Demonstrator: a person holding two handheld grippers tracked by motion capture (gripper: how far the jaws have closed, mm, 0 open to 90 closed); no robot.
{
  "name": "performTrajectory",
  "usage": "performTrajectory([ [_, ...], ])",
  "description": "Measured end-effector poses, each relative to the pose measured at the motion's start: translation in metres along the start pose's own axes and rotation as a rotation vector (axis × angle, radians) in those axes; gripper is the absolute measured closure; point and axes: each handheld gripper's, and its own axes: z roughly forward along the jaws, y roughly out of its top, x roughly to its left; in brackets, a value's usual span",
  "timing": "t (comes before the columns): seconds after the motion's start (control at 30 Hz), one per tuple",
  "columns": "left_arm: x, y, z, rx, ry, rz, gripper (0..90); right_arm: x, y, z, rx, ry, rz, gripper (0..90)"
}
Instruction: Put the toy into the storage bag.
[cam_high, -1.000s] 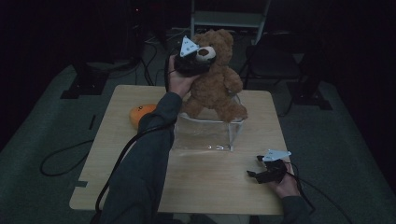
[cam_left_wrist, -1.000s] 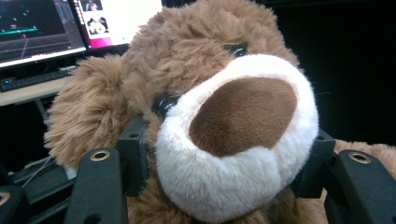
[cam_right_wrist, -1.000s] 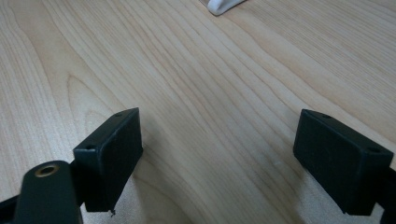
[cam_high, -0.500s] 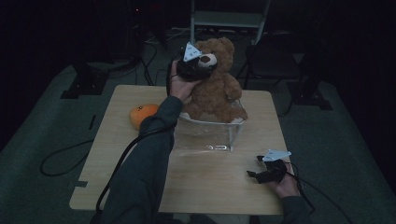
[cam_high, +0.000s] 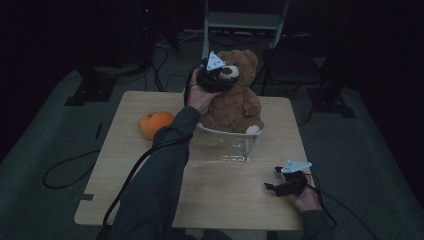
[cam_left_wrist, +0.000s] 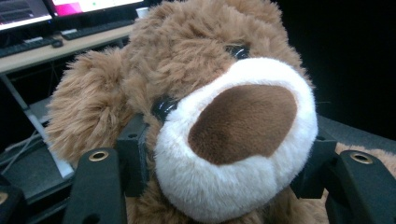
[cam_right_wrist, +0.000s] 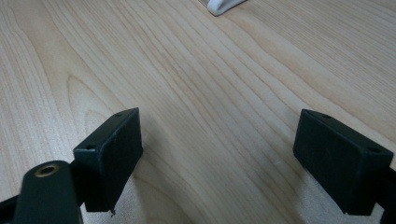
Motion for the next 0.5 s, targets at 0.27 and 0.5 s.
performTrajectory([
  [0.27,-0.0030,0.0003,0.0021,0.000,-0.032,-0.026,37.5,0.0000,0.0000,0.0000,-0.001,0.000,0.000,14.9],
  [0.5,-0.0009,-0.0001,0.0030,-0.013,-0.079,-0.087,37.4,0.0000,0.0000,0.0000,-0.001,0.000,0.000,14.9],
])
